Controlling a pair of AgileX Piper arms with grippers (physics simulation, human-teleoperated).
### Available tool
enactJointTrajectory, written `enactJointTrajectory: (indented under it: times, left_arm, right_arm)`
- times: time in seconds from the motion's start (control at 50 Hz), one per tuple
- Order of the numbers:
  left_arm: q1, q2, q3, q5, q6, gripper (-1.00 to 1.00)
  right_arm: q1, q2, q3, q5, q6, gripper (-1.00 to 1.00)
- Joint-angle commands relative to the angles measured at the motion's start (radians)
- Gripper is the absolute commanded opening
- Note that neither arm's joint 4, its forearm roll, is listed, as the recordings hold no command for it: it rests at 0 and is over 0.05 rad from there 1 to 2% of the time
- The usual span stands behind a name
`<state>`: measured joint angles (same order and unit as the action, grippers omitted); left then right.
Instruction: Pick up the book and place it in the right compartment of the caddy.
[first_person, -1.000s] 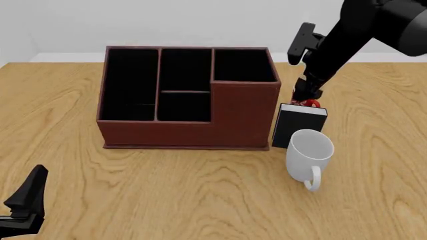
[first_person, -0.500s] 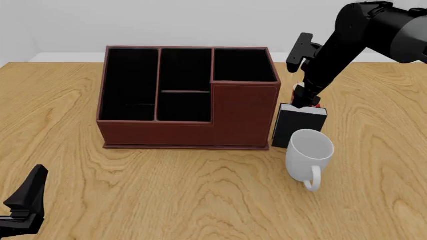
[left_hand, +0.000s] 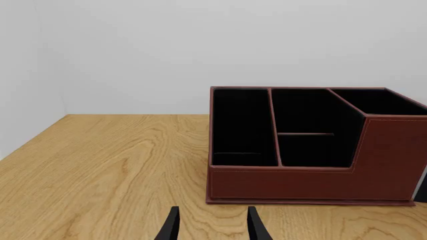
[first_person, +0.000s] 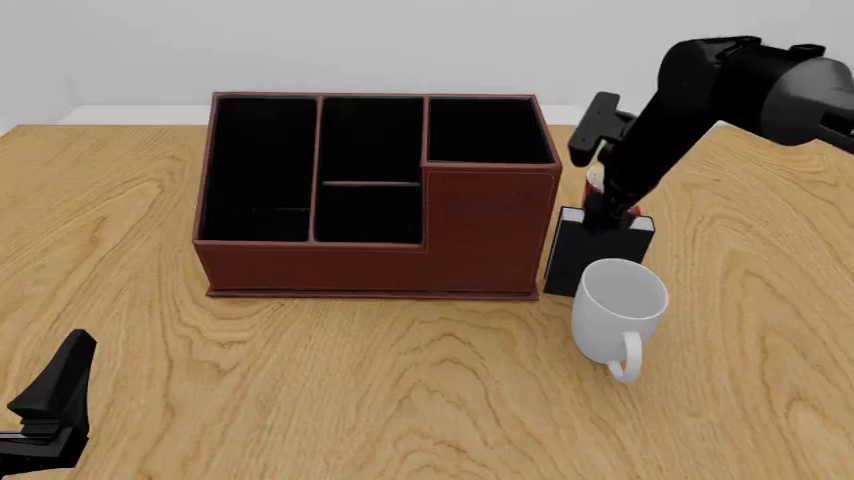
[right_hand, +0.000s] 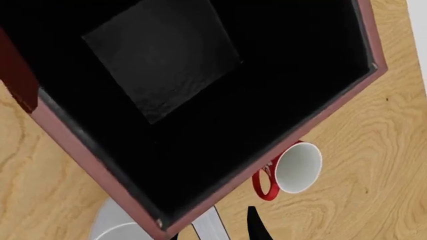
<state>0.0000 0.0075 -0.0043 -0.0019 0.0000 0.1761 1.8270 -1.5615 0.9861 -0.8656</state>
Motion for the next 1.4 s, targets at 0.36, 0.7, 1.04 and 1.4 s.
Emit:
enactJointTrajectory:
  times: [0.36, 0.7, 1.04, 1.4]
  left_arm:
    - [0.0, 0.0, 0.0, 0.0, 0.0, 1.0]
    - [0.0, 0.0, 0.0, 0.0, 0.0, 1.0]
    - [0.0, 0.0, 0.0, 0.0, 0.0, 1.0]
    - [0.0, 0.0, 0.0, 0.0, 0.0, 1.0]
  right_arm:
    - [-0.008, 0.043, 0.081, -0.068, 0.017, 1.0]
    - [0.005, 0.028, 0.06, -0.04, 0.029, -1.0]
    - [-0.009, 0.012, -0.082, 0.057, -0.011, -1.0]
    - [-0.02, 0.0, -0.189, 0.147, -0.034, -1.0]
